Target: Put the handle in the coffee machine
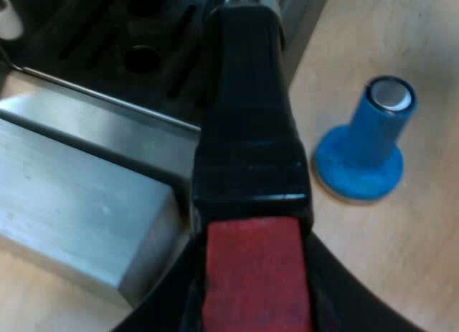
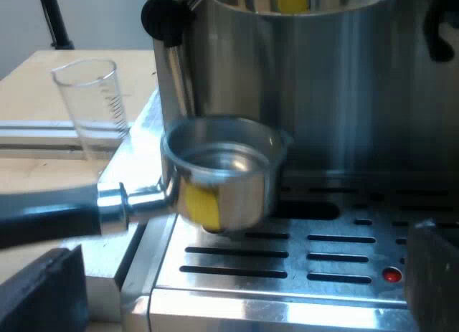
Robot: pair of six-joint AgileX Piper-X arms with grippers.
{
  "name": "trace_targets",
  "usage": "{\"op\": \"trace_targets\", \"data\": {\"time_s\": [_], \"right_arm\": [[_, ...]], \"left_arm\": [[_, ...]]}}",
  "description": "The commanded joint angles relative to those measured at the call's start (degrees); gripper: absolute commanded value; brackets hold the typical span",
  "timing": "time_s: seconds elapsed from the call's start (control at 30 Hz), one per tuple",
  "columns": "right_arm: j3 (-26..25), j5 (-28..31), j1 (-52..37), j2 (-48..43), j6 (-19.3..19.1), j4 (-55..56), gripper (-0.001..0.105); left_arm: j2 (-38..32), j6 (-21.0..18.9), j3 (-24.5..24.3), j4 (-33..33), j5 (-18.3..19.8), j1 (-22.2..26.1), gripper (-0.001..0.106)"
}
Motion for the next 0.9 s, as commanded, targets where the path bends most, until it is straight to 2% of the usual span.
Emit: {"op": "trace_targets", "data": {"time_s": [0.03, 0.13, 0.23, 0.53, 0.9], "right_arm": [[-0.46, 1.06, 0.10, 0.12, -2.61, -0.93, 0.090], [-0.46, 1.06, 0.00, 0.12, -7.71, -2.95, 0.090], [-0.46, 1.06, 0.00, 0.12, -10.35, -6.47, 0.090], [-0.46, 0.76, -1.88, 0.12, -10.52, -9.81, 0.090], [-0.46, 0.64, -2.85, 0.12, -10.60, -9.81, 0.090]], "left_arm": [[1.53, 0.48, -2.13, 0.16, 4.72, -0.16, 0.000], [2.93, 0.48, -3.05, 0.16, 4.72, -0.16, 0.000], [4.11, 1.78, -3.38, 0.16, 4.88, -0.29, 0.000], [4.32, 4.62, -3.37, 0.61, 5.02, -0.40, 0.000], [4.32, 5.43, -5.04, 0.61, 6.43, -0.85, 0.001]]}}
